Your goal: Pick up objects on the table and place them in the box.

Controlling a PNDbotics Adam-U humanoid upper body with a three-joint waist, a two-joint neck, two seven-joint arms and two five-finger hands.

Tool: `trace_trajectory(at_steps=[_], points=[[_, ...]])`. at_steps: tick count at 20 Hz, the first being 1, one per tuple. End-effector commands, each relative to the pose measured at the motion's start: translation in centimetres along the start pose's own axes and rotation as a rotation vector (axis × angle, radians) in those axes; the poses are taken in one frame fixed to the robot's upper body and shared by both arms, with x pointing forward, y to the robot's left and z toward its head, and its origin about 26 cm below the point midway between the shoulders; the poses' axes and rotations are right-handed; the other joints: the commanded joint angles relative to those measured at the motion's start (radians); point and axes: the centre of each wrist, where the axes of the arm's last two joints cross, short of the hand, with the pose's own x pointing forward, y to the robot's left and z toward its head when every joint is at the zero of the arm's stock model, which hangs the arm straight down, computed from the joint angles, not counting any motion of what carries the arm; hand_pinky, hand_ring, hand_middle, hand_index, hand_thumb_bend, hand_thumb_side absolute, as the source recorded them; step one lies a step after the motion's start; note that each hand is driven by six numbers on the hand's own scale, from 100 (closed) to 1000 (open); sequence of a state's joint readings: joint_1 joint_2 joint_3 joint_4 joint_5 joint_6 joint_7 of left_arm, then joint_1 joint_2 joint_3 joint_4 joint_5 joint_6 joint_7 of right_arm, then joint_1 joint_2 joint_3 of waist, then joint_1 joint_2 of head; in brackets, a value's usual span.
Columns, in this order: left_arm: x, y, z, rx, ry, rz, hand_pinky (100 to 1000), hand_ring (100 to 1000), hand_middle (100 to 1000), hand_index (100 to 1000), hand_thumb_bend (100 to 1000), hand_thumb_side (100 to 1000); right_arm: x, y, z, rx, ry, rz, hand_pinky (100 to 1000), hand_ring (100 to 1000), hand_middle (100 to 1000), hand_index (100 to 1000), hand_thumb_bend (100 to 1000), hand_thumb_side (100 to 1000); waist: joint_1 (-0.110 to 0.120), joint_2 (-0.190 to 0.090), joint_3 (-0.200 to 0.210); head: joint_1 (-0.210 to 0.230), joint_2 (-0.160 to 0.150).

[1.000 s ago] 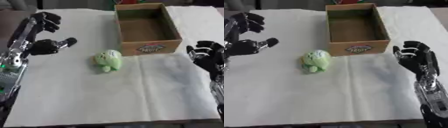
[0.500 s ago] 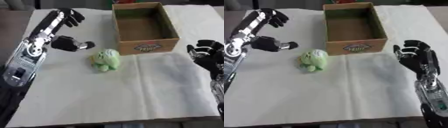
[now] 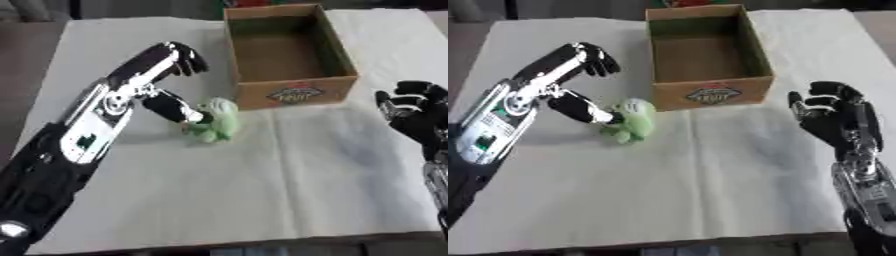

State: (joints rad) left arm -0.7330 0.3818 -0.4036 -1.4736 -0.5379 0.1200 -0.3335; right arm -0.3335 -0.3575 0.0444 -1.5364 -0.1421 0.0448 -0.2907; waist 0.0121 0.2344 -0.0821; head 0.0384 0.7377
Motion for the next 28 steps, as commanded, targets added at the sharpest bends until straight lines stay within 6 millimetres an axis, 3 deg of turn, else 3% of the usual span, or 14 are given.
trace_trajectory(at_steps=[1,13,16,17,19,22,28], points=[[0.4,0.3,-0.6,-0.012,-0.019,-0.028,701,675,644,736,740,221,1.0,-0.2,-0.4,0.006,-0.035,0.002,578,614,590,647,376,100,-0.001,-0.017,-0.002,0.002,0.002],[-0.4,-1.9,-2.1,-0.054,0.019,-0.067,700,675,658,747,748,212,1.0,0.0,-0.4,0.011,-0.034,-0.001,578,614,590,647,376,100,-0.005,-0.014,-0.004,0.001,-0.002],[-0.7,-2.3,-2.2,-0.07,0.025,-0.068,664,621,604,715,678,136,1.0,-0.1,-0.4,0.01,-0.034,-0.001,578,614,590,647,376,100,-0.006,-0.013,-0.004,0.001,-0.002],[-0.8,-2.3,-2.2,-0.071,0.028,-0.067,611,555,536,659,555,100,1.0,-0.1,-0.4,0.01,-0.033,-0.001,578,614,590,647,376,100,-0.006,-0.013,-0.005,0.0,-0.002],[-0.8,-2.3,-2.1,-0.059,0.034,-0.061,544,480,461,577,440,100,1.0,-0.1,-0.4,0.009,-0.034,-0.001,578,614,590,647,376,100,-0.006,-0.013,-0.005,0.0,-0.002],[-0.5,-1.4,-1.8,0.003,0.03,-0.046,487,400,369,486,381,100,1.0,-0.1,-0.4,0.008,-0.034,-0.001,578,614,590,647,376,100,-0.007,-0.014,-0.004,-0.002,-0.002],[2.0,3.5,0.0,0.179,-0.051,-0.025,492,393,356,475,398,100,0.9,-0.2,-0.3,0.006,-0.031,0.002,578,614,590,647,376,100,-0.004,-0.021,-0.005,-0.006,-0.003]])
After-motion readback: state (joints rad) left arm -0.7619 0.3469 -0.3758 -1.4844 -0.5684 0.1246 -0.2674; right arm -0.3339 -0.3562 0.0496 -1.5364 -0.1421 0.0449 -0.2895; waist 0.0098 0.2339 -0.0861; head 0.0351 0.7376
